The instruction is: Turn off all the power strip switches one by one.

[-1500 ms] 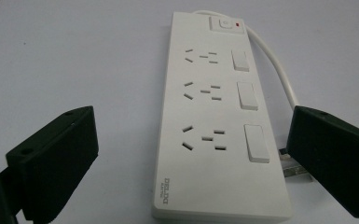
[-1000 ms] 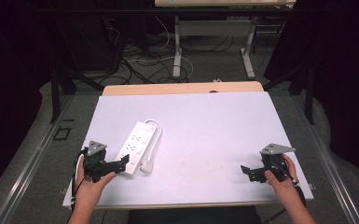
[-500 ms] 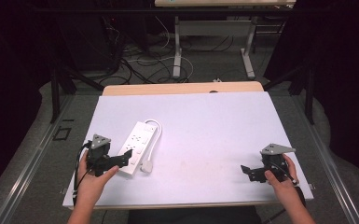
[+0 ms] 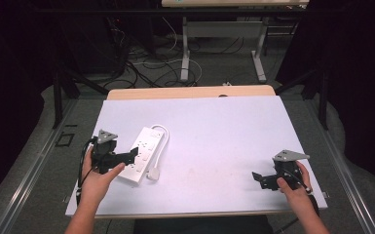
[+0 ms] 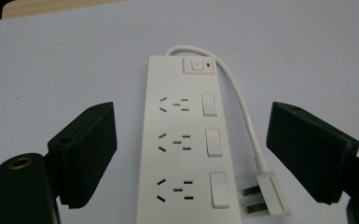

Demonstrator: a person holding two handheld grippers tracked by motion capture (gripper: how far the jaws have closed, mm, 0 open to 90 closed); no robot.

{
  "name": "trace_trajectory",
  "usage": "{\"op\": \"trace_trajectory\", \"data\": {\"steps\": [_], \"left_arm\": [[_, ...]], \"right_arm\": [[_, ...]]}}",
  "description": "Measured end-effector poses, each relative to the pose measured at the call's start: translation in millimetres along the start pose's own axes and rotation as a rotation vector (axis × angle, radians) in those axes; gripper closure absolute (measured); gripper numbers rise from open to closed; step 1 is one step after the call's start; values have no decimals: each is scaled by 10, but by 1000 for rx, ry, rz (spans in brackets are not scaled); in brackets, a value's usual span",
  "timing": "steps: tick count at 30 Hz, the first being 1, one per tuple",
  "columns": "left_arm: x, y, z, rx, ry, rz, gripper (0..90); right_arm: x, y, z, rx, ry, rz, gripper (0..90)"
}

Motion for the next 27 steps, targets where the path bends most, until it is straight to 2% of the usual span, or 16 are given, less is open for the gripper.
{"op": "trace_trajectory", "data": {"steps": [10,13,18,22,25,27], "left_arm": [[-26,-69,174,11,-1,7,172],[-45,-85,215,4,-15,6,184],[-110,-74,291,5,-17,-3,228],[-150,-45,333,-9,-38,-11,234],[-189,-9,363,4,-41,-19,237],[-218,-7,380,-2,-45,-17,240]], "right_arm": [[-8,5,0,1,1,-2,0],[-4,10,-4,-5,-2,-5,0],[-8,1,-6,-16,-2,4,0],[-12,10,-8,-9,0,1,0],[-14,19,-12,-8,-1,-1,0],[-14,13,-16,-15,-3,4,0]]}}
Point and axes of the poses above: each handheld gripper's, and its own axes: x roughly backward along the jaws, z roughly out of its top, y roughly to its right, the point moved 10 cm from there along -x, roughly forward along the jaws, and after that the axes turned 7 degrees about -y, right-handed, at the moved point
